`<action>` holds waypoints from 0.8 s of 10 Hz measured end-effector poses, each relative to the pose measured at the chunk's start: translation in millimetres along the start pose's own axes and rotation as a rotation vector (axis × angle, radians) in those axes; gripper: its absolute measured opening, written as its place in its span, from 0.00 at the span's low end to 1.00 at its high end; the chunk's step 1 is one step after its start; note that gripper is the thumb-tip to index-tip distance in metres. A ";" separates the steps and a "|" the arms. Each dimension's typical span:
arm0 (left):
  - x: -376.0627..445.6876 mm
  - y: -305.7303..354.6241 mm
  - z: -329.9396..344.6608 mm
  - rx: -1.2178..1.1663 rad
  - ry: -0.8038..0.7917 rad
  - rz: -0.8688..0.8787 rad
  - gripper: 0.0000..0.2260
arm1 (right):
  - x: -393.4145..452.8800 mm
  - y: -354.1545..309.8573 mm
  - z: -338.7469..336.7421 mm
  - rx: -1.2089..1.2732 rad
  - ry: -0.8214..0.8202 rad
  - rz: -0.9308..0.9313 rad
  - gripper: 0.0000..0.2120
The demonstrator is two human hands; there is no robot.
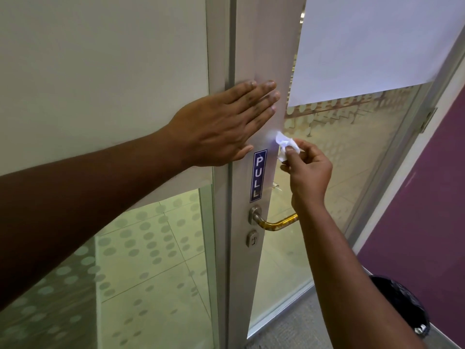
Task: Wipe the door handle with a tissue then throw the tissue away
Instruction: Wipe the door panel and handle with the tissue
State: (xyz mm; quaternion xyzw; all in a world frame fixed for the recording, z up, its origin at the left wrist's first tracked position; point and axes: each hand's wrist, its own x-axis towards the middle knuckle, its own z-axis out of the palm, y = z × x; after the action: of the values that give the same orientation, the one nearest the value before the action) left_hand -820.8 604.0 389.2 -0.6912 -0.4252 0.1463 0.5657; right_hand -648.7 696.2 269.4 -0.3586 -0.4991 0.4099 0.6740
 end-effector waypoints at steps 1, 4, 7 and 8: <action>-0.9 0.0 -1.2 0.002 -0.007 0.003 0.35 | -5.0 8.2 2.0 -0.187 -0.044 -0.112 0.12; -0.6 0.2 -1.1 -0.008 0.000 0.004 0.34 | -15.5 22.5 6.8 -0.516 -0.134 -0.495 0.11; 0.0 0.5 0.2 0.010 0.015 0.020 0.34 | -37.0 54.4 4.8 -0.591 -0.097 -0.417 0.09; 0.2 0.3 0.6 -0.004 0.019 0.021 0.34 | -46.0 67.0 1.4 -0.602 -0.064 -0.310 0.07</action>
State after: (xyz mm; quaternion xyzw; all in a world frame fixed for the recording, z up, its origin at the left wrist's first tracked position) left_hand -821.0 604.5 388.8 -0.6982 -0.4125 0.1448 0.5669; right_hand -670.7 681.7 192.6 -0.4484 -0.6672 0.1481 0.5761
